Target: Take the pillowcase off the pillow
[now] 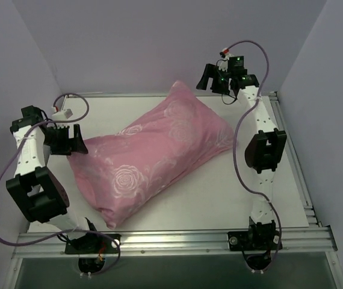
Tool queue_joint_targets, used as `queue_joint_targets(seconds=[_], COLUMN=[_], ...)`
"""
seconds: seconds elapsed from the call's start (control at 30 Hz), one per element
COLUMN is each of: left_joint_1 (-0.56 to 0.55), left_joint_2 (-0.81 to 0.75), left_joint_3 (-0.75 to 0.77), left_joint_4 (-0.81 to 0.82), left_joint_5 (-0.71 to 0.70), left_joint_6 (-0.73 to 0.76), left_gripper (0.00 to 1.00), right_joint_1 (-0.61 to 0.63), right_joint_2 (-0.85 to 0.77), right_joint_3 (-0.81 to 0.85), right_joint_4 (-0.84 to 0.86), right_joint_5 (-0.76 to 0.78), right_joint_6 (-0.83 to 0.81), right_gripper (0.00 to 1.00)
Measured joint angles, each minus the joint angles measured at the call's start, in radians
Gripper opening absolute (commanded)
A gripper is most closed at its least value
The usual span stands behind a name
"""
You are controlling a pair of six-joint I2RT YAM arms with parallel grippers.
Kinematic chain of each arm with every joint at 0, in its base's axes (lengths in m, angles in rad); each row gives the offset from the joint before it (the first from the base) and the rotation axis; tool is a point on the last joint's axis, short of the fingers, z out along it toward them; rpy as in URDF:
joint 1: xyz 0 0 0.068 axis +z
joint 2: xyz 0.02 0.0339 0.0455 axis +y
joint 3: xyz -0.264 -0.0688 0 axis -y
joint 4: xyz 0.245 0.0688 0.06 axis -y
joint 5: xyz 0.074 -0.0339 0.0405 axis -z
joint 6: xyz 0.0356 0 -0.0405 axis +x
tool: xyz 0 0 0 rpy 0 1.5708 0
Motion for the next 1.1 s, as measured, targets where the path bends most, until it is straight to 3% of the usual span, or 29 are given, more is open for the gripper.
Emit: queue_joint_targets(seconds=[0.07, 0.17, 0.27, 0.3, 0.37, 0.4, 0.43, 0.53, 0.7, 0.8, 0.97, 1.03, 1.1], left_joint_1=[-0.008, -0.03, -0.04, -0.04, -0.043, -0.045, -0.049, -0.071, -0.117, -0.151, -0.201, -0.212, -0.219], left_joint_2=[0.056, 0.132, 0.247, 0.287, 0.352, 0.372, 0.385, 0.39, 0.387, 0.386, 0.381, 0.349, 0.251], left_joint_3=[0.004, 0.01, 0.058, 0.076, 0.103, 0.113, 0.115, 0.136, 0.288, 0.467, 0.909, 1.009, 0.964], left_joint_4=[0.026, 0.064, 0.077, 0.087, 0.096, 0.098, 0.098, 0.101, 0.112, 0.121, 0.148, 0.174, 0.224], left_joint_5=[0.027, 0.052, 0.068, 0.07, 0.077, 0.084, 0.088, 0.113, 0.122, 0.114, 0.092, 0.093, 0.099], left_joint_6=[-0.008, -0.021, -0.035, -0.037, -0.039, -0.032, -0.036, -0.038, -0.085, -0.139, -0.219, -0.223, -0.22], left_gripper=[0.94, 0.94, 0.94, 0.95, 0.53, 0.12, 0.02, 0.02, 0.02, 0.02, 0.02, 0.02, 0.02], right_joint_1=[0.005, 0.017, 0.034, 0.04, 0.048, 0.051, 0.051, 0.04, 0.02, 0.013, -0.019, -0.049, -0.076], right_joint_2=[0.086, 0.165, 0.182, 0.18, 0.159, 0.133, 0.111, 0.048, 0.036, 0.054, 0.039, -0.014, -0.129], right_joint_3=[0.01, -0.022, -0.06, -0.065, -0.096, -0.132, -0.163, -0.241, -0.217, -0.109, 0.058, 0.028, -0.113], right_joint_4=[0.04, 0.091, 0.115, 0.123, 0.159, 0.18, 0.193, 0.22, 0.222, 0.199, 0.31, 0.375, 0.452], right_joint_5=[-0.043, -0.103, -0.139, -0.144, -0.155, -0.161, -0.167, -0.186, -0.214, -0.213, -0.217, -0.217, -0.21], right_joint_6=[0.043, 0.101, 0.109, 0.104, 0.091, 0.083, 0.08, 0.089, 0.119, 0.152, 0.234, 0.237, 0.211], right_gripper=[0.82, 0.68, 0.42, 0.26, 0.08, 0.0, 0.0, 0.0, 0.0, 0.0, 0.0, 0.0, 0.0])
